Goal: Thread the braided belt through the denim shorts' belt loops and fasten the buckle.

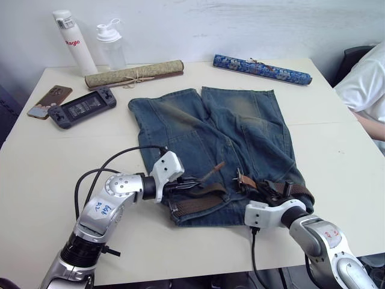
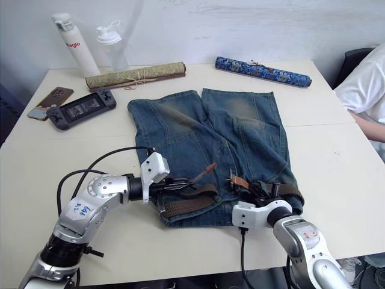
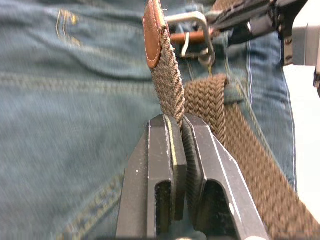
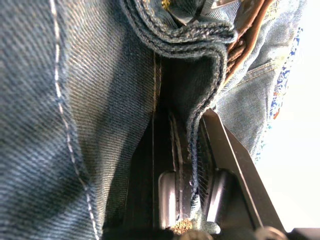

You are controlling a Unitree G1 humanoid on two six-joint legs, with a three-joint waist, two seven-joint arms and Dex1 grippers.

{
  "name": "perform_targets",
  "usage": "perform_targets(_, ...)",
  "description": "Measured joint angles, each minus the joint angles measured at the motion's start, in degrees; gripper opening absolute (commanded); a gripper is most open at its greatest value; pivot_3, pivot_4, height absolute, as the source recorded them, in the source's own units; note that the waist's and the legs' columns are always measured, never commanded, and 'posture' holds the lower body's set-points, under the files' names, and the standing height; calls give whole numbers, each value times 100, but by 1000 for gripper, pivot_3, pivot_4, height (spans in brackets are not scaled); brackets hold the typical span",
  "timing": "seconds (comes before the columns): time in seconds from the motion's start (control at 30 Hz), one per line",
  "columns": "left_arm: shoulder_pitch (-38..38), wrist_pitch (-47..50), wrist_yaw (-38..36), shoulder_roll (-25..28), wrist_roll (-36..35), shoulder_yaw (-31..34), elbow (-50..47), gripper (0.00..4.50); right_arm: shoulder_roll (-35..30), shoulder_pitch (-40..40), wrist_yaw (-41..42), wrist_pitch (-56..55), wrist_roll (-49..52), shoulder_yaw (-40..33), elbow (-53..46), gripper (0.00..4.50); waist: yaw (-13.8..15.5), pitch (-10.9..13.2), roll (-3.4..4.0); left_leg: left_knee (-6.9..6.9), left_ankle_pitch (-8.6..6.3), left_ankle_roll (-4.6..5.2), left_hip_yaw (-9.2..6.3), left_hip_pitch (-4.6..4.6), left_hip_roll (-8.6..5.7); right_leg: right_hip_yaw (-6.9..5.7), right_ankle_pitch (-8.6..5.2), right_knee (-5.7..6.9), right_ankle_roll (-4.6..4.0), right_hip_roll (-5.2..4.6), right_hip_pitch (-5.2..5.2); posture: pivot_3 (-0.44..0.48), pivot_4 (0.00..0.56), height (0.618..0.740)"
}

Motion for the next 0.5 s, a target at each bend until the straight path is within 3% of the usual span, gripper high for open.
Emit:
perform_targets(0.1,-5,0,3,-4,0,-9,-4,0,214,-32,253,93,453,-153,-35,21,-10,-1,-1,-2,0,0,1,1,1,2,0,1,0,2,0,0,150,737)
perform_targets(0.23,-33,-19,-19,-8,-5,-6,-4,0,379,-346,1481,1008,1504,-458,-535,21,-11,0,0,-1,0,0,-1,0,5,4,0,2,0,10,-1,0,150,737)
perform_targets(0.33,-75,-19,-86,8,-50,1,-5,0,374,-696,2568,2216,2390,-641,-1102,21,-4,1,2,0,-1,2,-6,-2,6,3,0,3,-1,7,-1,0,150,737)
perform_targets(0.4,-131,-10,-152,18,-113,1,-10,0,234,-1233,3390,3667,3191,-730,-1507,21,-11,5,8,3,-3,7,-7,-4,4,4,1,7,-1,-1,-2,0,150,737)
perform_targets(0.5,-156,-9,-211,27,-189,16,-24,0,-34,-1933,3869,5033,3940,-853,-1577,21,-5,7,11,3,-3,13,-12,-7,-2,-1,1,5,-1,-11,-1,0,150,737)
